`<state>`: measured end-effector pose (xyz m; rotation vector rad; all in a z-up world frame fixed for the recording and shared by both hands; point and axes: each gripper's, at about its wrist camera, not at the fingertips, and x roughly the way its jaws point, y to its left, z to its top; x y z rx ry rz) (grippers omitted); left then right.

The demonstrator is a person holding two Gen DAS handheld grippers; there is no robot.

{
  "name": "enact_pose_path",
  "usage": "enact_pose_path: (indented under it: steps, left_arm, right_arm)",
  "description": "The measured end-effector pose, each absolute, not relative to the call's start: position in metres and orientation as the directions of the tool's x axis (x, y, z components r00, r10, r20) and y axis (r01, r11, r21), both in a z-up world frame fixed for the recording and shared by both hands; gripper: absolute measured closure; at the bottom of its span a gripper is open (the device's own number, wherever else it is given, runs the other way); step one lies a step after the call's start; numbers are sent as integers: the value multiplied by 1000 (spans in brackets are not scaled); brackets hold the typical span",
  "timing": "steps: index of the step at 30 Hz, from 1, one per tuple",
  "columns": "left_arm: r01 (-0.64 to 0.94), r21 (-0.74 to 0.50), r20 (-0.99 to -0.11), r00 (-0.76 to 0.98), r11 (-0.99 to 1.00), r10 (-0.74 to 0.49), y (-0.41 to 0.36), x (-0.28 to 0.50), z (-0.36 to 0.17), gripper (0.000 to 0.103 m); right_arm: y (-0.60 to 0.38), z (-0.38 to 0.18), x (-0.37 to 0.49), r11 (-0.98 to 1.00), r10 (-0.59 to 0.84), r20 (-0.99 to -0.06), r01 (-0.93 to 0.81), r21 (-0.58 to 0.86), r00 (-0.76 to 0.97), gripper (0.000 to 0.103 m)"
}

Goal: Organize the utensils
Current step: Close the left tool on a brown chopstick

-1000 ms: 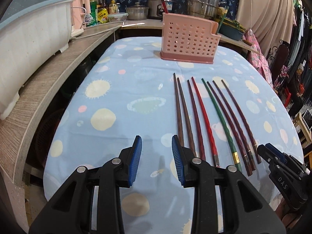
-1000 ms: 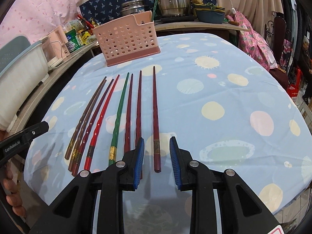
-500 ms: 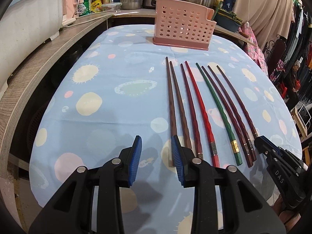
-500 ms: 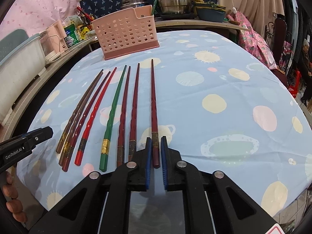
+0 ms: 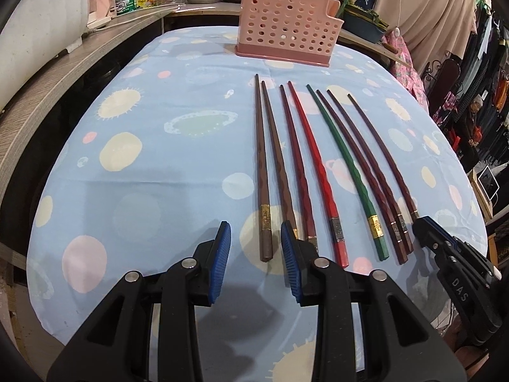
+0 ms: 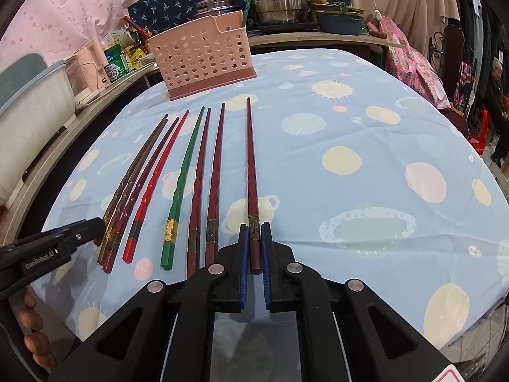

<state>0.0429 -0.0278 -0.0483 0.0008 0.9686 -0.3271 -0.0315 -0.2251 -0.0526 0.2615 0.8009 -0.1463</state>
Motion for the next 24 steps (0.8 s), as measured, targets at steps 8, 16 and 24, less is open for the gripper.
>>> enact_pose_path:
  steps: [8,16,24]
  left_arm:
    - [274,-110,-806,538,956,-247,-32,45,-49,73]
    - [261,-117,-812,530,958,-244,-26,46,-49,96]
    - [256,-91,-813,539,962,-220,-27,41,-49,96]
  right_arm:
    - [-224,-53,-32,960,-35,-721,225,169,692,96]
    - [-223,-54,-34,961,-44,-713,223,161,700,96]
    - [-229,-55,-32,951,-8,-717,227,210,697,96]
